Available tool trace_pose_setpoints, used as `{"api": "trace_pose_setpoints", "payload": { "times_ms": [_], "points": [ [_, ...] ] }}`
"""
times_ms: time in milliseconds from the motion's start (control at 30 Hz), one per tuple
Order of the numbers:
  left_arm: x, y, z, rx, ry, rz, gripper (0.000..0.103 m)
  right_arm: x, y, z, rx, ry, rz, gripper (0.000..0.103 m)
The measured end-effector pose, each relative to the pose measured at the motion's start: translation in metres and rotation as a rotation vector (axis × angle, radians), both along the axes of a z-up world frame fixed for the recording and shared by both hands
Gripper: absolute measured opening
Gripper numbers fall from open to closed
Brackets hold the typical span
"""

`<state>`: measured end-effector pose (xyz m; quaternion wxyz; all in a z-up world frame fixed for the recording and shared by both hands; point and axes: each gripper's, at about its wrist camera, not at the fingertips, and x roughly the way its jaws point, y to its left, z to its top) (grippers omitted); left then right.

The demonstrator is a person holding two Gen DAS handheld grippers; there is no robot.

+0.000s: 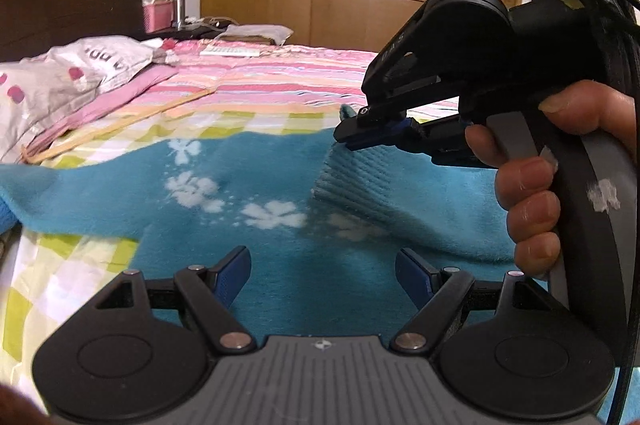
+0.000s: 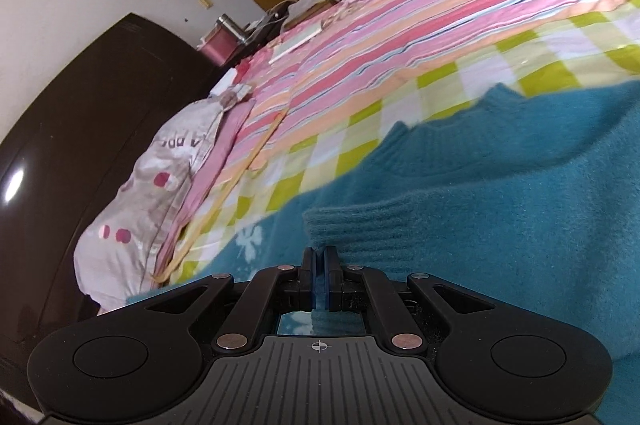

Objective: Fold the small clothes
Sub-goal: 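Carry the held sleeve across the sweater body with the right gripper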

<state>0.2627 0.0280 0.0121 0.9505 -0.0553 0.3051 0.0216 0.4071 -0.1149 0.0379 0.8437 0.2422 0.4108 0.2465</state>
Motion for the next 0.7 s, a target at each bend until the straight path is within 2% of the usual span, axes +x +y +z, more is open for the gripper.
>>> {"api": "trace_pose_setpoints", "payload": {
  "times_ms": [700],
  "points": [
    [0.005, 0.03, -0.007, 0.037, 0.001, 0.092, 0.085, 0.017, 0.054, -0.005, -0.01, 0.0, 0.142, 0.004]
  ]
}}
